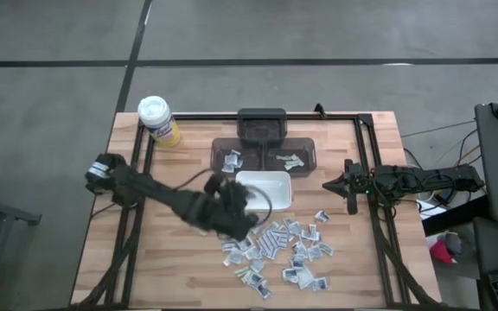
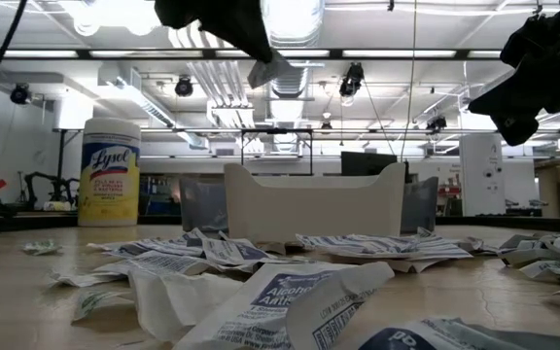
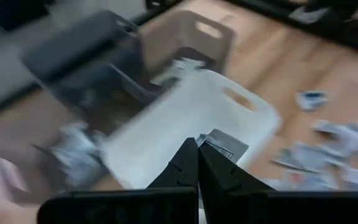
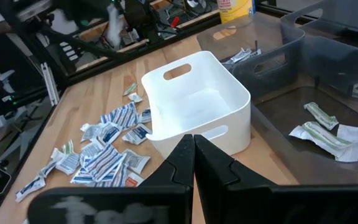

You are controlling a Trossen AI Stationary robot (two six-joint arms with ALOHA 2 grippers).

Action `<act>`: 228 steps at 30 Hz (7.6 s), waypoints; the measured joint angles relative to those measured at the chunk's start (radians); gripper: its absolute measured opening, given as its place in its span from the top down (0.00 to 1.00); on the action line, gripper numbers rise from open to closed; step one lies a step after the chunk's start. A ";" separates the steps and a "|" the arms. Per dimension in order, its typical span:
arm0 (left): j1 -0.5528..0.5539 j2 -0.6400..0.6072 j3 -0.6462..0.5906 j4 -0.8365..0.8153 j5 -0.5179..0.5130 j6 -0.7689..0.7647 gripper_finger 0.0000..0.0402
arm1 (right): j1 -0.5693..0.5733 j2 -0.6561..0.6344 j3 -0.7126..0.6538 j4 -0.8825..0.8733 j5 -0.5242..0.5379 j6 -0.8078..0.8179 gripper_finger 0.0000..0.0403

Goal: Pick & Place First Aid Supplies
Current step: Put the alcohol pad into the bottom left black bin

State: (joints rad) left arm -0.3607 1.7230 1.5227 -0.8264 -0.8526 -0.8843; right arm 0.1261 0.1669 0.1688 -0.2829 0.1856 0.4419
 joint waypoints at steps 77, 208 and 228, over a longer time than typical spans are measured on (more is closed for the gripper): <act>0.727 0.055 -0.290 0.206 0.738 0.685 1.00 | -0.001 0.000 0.000 0.000 0.003 0.000 0.98; 0.085 0.151 -0.303 0.311 0.673 -0.245 0.62 | 0.000 0.000 0.000 -0.036 0.000 0.000 0.98; 0.093 0.167 -0.343 0.367 0.665 -0.268 0.62 | 0.000 0.000 0.000 -0.037 0.000 0.000 0.98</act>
State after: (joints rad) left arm -0.2672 1.8904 1.1793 -0.4591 -0.1875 -1.1519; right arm 0.1261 0.1673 0.1688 -0.3199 0.1852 0.4419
